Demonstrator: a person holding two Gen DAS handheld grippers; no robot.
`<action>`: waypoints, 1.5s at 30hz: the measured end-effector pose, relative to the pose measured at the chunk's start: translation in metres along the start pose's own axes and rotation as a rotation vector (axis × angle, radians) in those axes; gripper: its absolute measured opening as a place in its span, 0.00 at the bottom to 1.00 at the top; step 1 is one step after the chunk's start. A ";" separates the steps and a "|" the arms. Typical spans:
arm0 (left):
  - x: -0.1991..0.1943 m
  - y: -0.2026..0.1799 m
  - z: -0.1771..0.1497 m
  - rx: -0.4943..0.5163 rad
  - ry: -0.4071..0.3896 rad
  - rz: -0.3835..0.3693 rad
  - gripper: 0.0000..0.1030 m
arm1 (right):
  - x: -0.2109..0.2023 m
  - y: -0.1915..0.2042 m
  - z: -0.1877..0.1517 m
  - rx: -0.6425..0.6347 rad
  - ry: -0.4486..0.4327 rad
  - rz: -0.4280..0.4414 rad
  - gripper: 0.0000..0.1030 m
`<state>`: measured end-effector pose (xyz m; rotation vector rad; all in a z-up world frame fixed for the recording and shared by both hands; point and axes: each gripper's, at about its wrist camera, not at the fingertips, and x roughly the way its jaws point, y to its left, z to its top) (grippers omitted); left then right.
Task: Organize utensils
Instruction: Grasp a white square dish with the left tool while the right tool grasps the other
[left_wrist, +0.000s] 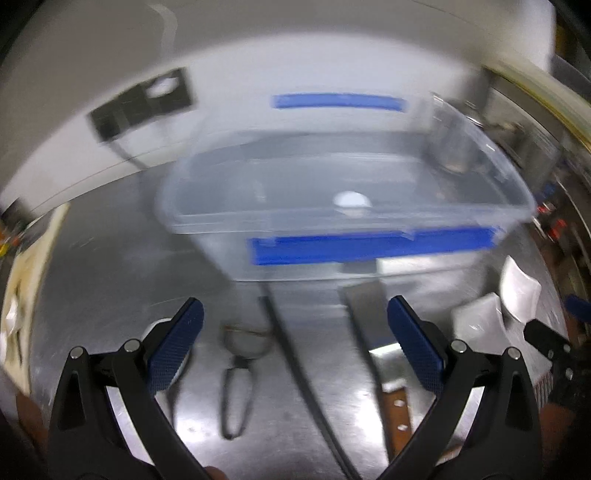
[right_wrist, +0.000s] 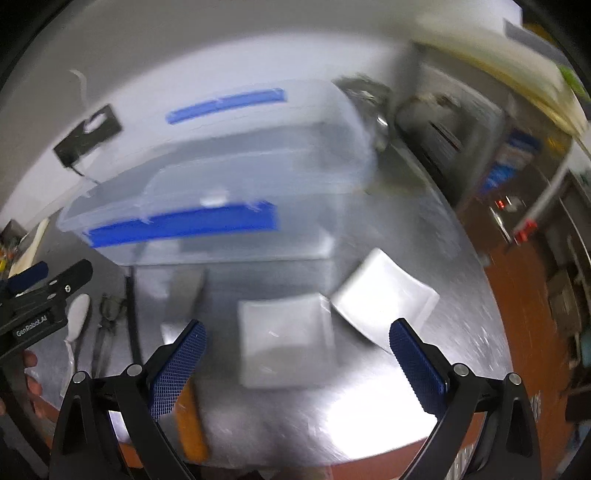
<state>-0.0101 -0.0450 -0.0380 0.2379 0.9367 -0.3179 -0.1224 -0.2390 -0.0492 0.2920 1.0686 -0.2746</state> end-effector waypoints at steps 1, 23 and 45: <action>0.004 -0.008 -0.001 0.024 0.011 -0.024 0.93 | 0.001 -0.008 -0.004 0.022 0.013 -0.010 0.96; 0.059 -0.118 -0.030 -0.160 0.302 -0.173 0.35 | 0.098 -0.151 0.011 0.131 0.351 0.314 0.44; 0.114 -0.131 -0.032 -0.112 0.452 -0.313 0.22 | 0.127 -0.156 0.017 0.347 0.370 0.358 0.11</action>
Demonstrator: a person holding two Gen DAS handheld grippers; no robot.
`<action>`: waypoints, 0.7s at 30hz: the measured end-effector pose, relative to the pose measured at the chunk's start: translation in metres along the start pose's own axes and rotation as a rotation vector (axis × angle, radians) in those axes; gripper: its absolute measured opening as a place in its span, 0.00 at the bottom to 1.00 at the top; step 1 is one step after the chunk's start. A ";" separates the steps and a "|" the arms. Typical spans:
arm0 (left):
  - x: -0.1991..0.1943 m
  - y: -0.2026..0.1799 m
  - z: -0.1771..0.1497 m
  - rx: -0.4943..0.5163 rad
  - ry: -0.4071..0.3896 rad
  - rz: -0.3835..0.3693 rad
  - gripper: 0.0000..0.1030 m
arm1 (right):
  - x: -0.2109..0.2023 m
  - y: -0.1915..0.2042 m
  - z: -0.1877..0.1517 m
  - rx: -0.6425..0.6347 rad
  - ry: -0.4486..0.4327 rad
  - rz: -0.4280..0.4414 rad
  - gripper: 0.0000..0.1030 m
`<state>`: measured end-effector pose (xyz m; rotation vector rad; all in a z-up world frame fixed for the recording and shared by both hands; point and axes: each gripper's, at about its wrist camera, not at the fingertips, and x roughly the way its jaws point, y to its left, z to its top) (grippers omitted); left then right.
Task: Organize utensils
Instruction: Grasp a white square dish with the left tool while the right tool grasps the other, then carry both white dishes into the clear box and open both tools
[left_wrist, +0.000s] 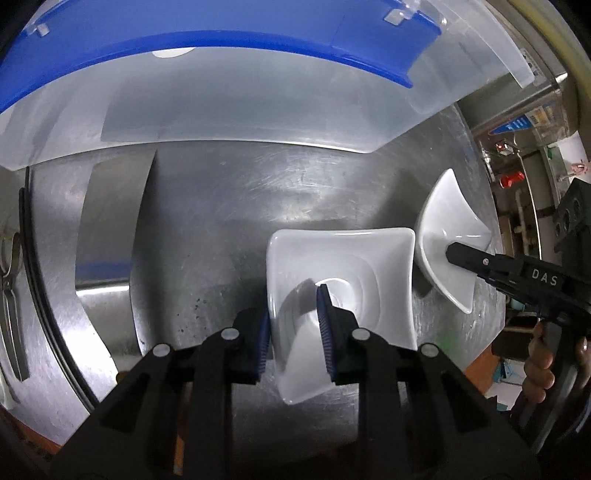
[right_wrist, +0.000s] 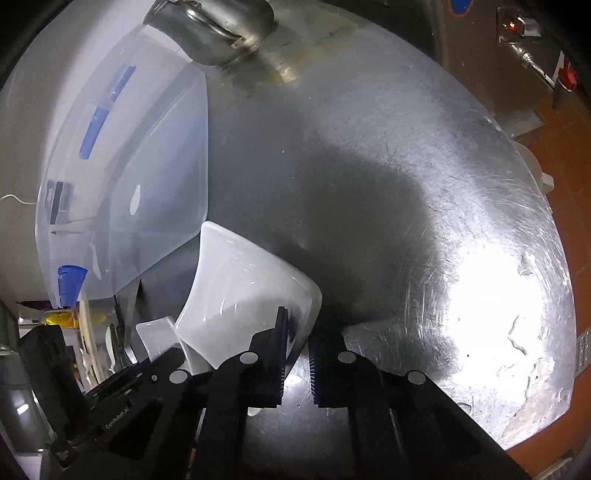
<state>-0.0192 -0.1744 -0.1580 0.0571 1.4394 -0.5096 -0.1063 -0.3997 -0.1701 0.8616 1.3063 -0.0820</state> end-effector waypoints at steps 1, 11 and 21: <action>-0.001 0.000 0.000 0.006 0.002 -0.001 0.22 | 0.000 -0.001 0.000 0.005 -0.002 0.002 0.11; -0.005 0.000 0.001 -0.011 -0.021 -0.060 0.06 | -0.011 -0.007 0.000 -0.015 -0.037 -0.001 0.07; -0.020 0.012 -0.004 -0.057 -0.041 -0.132 0.05 | -0.029 -0.031 0.001 0.054 -0.028 0.071 0.07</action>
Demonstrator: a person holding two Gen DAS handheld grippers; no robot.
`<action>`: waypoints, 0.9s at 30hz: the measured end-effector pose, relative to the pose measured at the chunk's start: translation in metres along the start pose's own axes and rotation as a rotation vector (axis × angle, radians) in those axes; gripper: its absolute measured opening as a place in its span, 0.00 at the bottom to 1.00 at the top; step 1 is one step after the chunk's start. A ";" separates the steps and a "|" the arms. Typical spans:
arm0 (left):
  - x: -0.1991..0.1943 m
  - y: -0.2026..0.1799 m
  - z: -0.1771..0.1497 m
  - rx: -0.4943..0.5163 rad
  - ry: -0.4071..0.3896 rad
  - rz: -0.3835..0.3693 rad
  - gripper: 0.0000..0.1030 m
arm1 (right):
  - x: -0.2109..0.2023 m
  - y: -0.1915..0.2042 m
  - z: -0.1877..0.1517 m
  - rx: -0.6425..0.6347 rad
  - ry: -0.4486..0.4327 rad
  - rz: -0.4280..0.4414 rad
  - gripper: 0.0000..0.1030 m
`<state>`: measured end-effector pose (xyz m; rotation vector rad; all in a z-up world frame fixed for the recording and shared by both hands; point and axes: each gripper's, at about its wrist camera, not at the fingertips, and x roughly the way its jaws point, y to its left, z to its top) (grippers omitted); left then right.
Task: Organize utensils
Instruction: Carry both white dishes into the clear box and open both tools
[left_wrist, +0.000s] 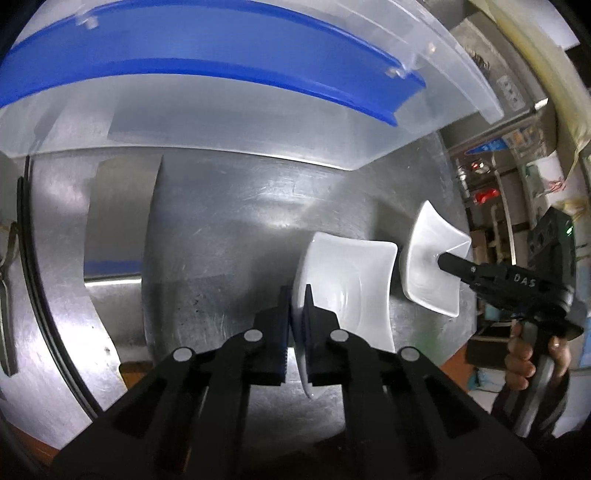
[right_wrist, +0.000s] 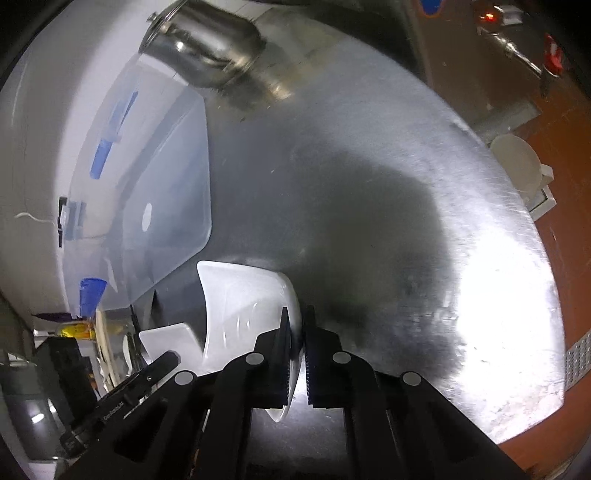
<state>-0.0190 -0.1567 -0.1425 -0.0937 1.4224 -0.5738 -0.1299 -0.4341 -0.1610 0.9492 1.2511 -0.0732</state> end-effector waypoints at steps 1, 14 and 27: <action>-0.002 0.001 0.000 -0.005 0.004 -0.016 0.05 | -0.003 -0.002 0.001 0.007 0.000 0.006 0.07; -0.139 0.031 0.044 -0.012 -0.145 -0.318 0.05 | -0.118 0.064 0.019 -0.088 -0.103 0.271 0.08; -0.121 0.104 0.222 -0.029 -0.160 -0.123 0.05 | 0.016 0.234 0.159 -0.277 0.021 -0.033 0.08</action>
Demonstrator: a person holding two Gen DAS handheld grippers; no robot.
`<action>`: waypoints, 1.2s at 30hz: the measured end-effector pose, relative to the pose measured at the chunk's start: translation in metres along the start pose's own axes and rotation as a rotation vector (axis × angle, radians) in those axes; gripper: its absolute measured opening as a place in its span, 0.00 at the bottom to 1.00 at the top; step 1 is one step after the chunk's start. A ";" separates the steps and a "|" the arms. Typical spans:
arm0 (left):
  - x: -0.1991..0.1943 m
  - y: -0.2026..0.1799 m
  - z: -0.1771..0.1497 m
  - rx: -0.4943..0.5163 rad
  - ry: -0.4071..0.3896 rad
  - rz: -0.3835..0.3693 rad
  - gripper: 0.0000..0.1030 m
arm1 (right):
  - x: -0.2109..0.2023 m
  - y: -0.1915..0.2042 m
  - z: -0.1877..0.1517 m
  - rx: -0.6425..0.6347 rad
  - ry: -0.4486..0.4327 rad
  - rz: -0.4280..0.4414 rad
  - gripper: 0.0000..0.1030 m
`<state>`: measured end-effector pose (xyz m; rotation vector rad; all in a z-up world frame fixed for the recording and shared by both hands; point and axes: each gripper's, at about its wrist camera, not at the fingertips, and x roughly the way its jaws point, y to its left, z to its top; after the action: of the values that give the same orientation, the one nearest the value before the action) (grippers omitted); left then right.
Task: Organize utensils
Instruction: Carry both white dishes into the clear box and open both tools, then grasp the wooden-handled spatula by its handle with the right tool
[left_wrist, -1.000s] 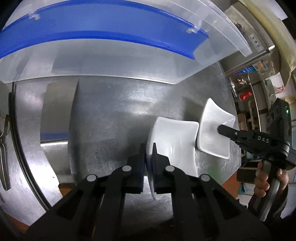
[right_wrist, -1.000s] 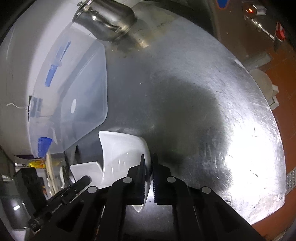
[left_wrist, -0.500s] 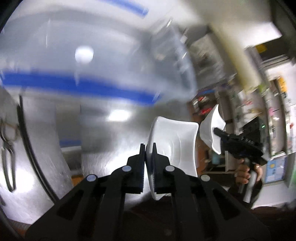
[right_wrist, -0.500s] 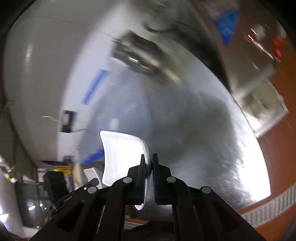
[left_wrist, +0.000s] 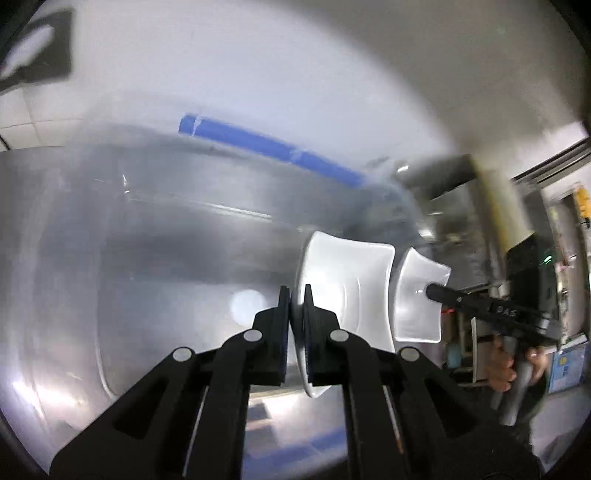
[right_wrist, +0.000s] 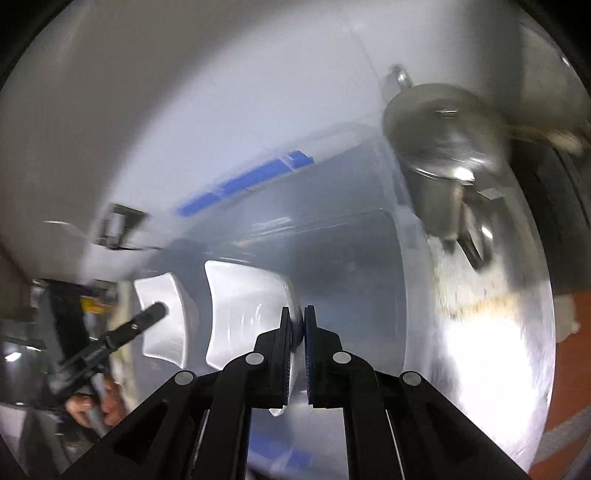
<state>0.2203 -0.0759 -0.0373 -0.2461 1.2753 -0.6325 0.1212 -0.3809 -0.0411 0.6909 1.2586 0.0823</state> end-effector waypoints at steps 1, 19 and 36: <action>0.016 0.008 0.004 -0.008 0.036 0.020 0.05 | 0.014 0.002 0.007 0.002 0.020 -0.037 0.08; 0.136 0.031 0.024 0.080 0.227 0.294 0.19 | 0.118 0.022 0.042 -0.260 0.088 -0.571 0.11; -0.127 -0.042 -0.139 0.147 -0.420 0.271 0.60 | -0.069 0.072 -0.174 -0.627 -0.086 -0.009 0.33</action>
<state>0.0571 -0.0146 0.0463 -0.0755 0.8342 -0.4113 -0.0351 -0.2772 0.0309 0.1438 1.0701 0.4163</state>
